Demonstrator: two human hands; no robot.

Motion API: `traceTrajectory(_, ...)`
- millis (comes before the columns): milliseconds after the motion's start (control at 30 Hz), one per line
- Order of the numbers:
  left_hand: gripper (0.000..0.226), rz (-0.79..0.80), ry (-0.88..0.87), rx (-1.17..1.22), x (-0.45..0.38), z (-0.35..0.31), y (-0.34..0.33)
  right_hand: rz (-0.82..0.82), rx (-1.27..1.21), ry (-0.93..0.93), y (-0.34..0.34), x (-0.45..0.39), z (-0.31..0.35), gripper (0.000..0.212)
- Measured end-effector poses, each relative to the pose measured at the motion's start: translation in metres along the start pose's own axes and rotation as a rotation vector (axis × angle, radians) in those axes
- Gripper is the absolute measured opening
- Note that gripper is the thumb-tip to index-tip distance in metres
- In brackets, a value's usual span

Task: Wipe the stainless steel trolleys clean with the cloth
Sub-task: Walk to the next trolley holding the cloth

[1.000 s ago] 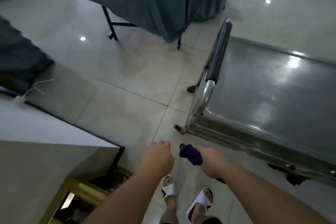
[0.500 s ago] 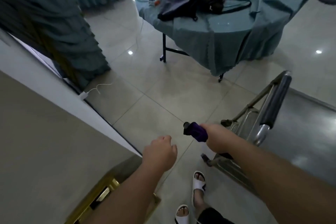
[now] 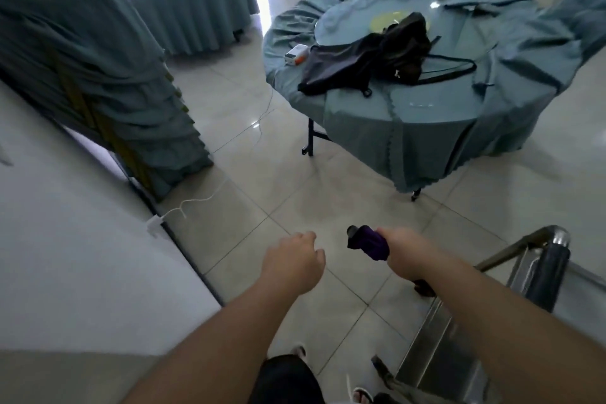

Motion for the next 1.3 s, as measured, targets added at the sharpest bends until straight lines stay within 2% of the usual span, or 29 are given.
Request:
traceTrajectory(167, 0.045, 0.030, -0.111, -0.053, -0.106, -0.018, 0.021, 0.000, -0.068, -0.069, 0.034, -0.066, -0.019, 0.016)
traceTrajectory(300, 0.045, 0.048, -0.275, -0.084, -0.198, -0.040, 0.053, -0.091, -0.154, -0.196, 0.082, -0.120, -0.033, 0.015)
traceTrajectory(400, 0.044, 0.046, -0.364, -0.128, -0.255, -0.058, 0.076, -0.136, -0.250, -0.272, 0.109, -0.143, -0.039, 0.011)
traceTrajectory(533, 0.042, 0.065, -0.477, -0.193, -0.309, -0.098, 0.092, -0.135, -0.317, -0.374, 0.124, -0.153, -0.060, 0.019)
traceTrajectory(633, 0.040, 0.051, -0.597, -0.254, -0.338, -0.144, 0.097, -0.131, -0.327, -0.464, 0.132, -0.152, -0.092, 0.027)
traceTrajectory(833, 0.019, 0.034, -0.796, -0.329, -0.388, -0.262, 0.100, -0.144, -0.360, -0.614, 0.166, -0.162, -0.198, 0.030)
traceTrajectory(1033, 0.023, 0.035, -0.865, -0.380, -0.425, -0.393, 0.115, -0.189, -0.467, -0.661, 0.220, -0.161, -0.313, 0.033)
traceTrajectory(1133, 0.023, 0.022, -0.904, -0.382, -0.438, -0.462, 0.121, -0.222, -0.491, -0.695, 0.246, -0.153, -0.371, 0.026)
traceTrajectory(1300, 0.033, 0.087, -0.989, -0.475, -0.451, -0.564, 0.113, -0.323, -0.594, -0.831, 0.262, -0.122, -0.448, 0.017)
Point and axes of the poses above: each hand's wrist, its own x-axis away from the middle knuckle, its own y-axis out of the back of the hand, z = x × y, the point moved 4 cm from there along -x, towards the middle knuckle, and after that the axes turned 3 degrees about -x, right-handed, at the moved point
